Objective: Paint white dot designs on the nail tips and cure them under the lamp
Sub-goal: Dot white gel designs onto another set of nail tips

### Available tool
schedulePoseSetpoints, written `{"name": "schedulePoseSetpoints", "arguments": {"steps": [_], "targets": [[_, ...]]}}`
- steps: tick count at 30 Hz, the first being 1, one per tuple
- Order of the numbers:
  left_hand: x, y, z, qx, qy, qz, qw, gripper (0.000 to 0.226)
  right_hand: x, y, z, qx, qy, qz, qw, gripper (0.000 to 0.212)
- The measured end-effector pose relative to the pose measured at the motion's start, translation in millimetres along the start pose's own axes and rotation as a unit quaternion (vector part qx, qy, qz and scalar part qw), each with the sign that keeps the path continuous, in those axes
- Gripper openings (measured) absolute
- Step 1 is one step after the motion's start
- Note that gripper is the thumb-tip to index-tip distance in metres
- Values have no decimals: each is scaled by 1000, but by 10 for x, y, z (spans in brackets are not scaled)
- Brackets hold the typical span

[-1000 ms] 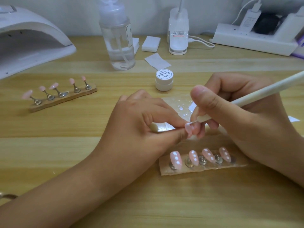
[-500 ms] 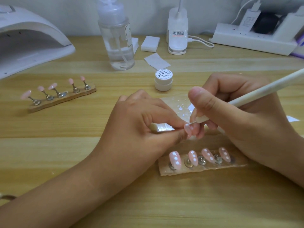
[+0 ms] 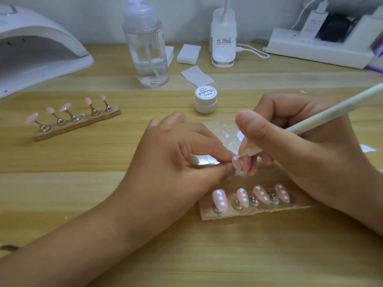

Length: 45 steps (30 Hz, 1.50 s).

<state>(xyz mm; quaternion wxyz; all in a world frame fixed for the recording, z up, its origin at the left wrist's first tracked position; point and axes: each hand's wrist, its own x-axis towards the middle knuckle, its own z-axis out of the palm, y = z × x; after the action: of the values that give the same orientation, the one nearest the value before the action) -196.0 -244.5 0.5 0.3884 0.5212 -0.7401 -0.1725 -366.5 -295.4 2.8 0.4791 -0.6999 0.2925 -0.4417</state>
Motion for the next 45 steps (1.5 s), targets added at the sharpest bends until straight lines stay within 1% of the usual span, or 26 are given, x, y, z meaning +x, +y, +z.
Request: {"name": "schedulePoseSetpoints", "arguments": {"steps": [2,6,8,13,15,17,20,23,26,29,32,34,45], "targets": [[-1,-1,1,-7,2,-2,1000,16,-1,-2,-13,19,7,1,1000,35],[-6,-20,16,-10,5,-12,1000,6,25,2,-39,12,35,-21,999,37],[-5,-22,23,-14,7,-15,1000,5,31,-11,-61,17,47,-35,998,35],[-5,-26,22,-15,9,-19,1000,7,72,-37,-127,-16,82,-61,995,37],[-5,-30,21,-15,9,-23,1000,6,92,-42,-157,-53,95,-60,992,36],[-4,-30,22,-15,10,-26,999,4,106,-29,-194,-113,100,-59,987,32],[-3,-33,22,-16,9,-33,999,4,114,16,-258,-216,112,-86,966,31],[-5,-42,21,-19,2,-38,999,6,122,94,-312,-271,118,-101,950,38],[-6,-54,25,-14,-1,-39,999,9,137,176,-349,-304,129,-78,941,45],[-8,-61,28,-10,-2,-39,999,10,151,225,-358,-310,123,-65,941,45],[-10,-67,32,-7,-6,-40,999,7,169,233,-345,-291,102,-65,949,42],[-11,-71,35,-7,-9,-41,999,5,177,240,-333,-295,91,-70,949,42],[-10,-81,38,-1,-14,-41,999,2,179,271,-334,-308,82,-79,945,40]]}}
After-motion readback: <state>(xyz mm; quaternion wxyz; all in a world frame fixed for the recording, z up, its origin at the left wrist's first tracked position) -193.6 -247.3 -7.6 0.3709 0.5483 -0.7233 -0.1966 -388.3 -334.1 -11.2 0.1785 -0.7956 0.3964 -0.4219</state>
